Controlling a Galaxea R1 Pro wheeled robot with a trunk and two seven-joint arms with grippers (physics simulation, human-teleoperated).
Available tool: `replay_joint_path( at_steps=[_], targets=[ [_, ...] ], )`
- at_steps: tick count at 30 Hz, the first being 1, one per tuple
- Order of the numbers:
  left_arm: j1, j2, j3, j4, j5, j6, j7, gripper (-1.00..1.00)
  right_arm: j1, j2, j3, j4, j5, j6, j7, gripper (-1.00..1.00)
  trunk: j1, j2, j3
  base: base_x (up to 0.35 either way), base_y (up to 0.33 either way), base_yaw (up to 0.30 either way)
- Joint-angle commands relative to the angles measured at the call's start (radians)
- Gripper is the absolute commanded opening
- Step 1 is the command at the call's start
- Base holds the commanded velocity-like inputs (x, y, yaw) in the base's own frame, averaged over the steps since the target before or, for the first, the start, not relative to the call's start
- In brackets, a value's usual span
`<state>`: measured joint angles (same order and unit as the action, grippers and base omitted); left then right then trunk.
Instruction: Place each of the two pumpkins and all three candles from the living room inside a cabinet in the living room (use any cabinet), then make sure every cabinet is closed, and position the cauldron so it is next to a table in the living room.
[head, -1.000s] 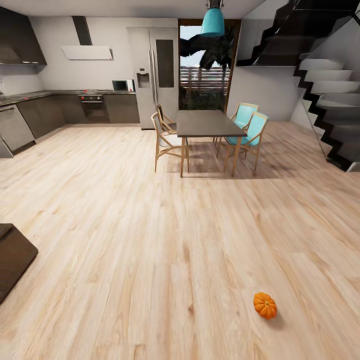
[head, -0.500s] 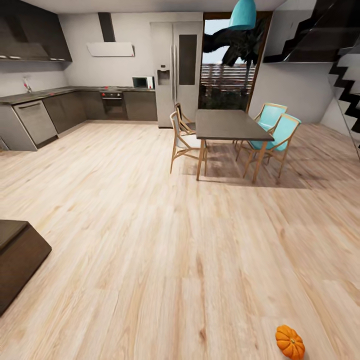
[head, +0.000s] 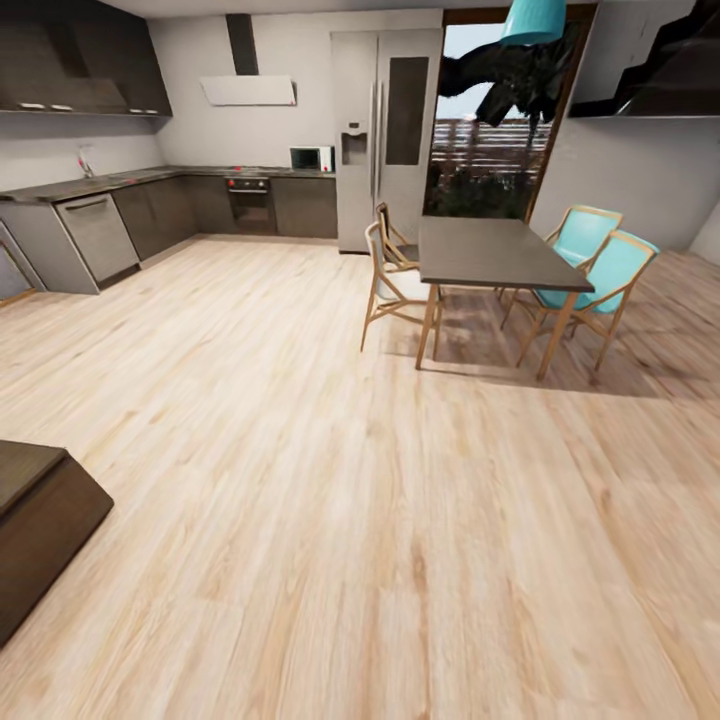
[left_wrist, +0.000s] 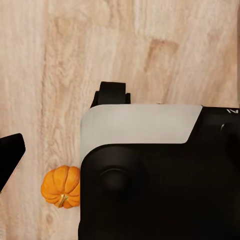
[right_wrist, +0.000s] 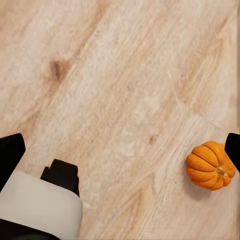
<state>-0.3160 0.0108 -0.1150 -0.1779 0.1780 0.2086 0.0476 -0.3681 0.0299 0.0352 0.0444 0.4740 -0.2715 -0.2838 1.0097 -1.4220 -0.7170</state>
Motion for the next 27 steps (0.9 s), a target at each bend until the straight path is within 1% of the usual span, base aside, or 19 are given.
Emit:
replay_joint_path(
  at_steps=[1, 5, 12, 27],
  targets=[
    [0.000, 0.000, 0.000, 0.000, 0.000, 0.000, 0.000, 1.00, 0.000, -0.001, 0.000, 0.000, 0.000, 0.000, 0.000, 1.00, 0.000, 0.000, 0.000, 0.334, 0.000, 0.009],
    [0.000, 0.000, 0.000, 0.000, 0.000, 0.000, 0.000, 1.00, 0.000, -0.004, 0.000, 0.000, 0.002, 0.002, 0.000, 1.00, 0.000, 0.000, 0.000, 0.334, 0.000, 0.001],
    [0.000, 0.000, 0.000, 0.000, 0.000, 0.000, 0.000, 1.00, 0.000, 0.000, 0.000, 0.000, 0.002, 0.000, 0.000, 1.00, 0.000, 0.000, 0.000, 0.334, 0.000, -0.002],
    [0.000, 0.000, 0.000, 0.000, 0.000, 0.000, 0.000, 1.00, 0.000, -0.001, 0.000, 0.000, 0.002, 0.000, 0.000, 1.00, 0.000, 0.000, 0.015, 0.334, 0.000, -0.169]
  ],
)
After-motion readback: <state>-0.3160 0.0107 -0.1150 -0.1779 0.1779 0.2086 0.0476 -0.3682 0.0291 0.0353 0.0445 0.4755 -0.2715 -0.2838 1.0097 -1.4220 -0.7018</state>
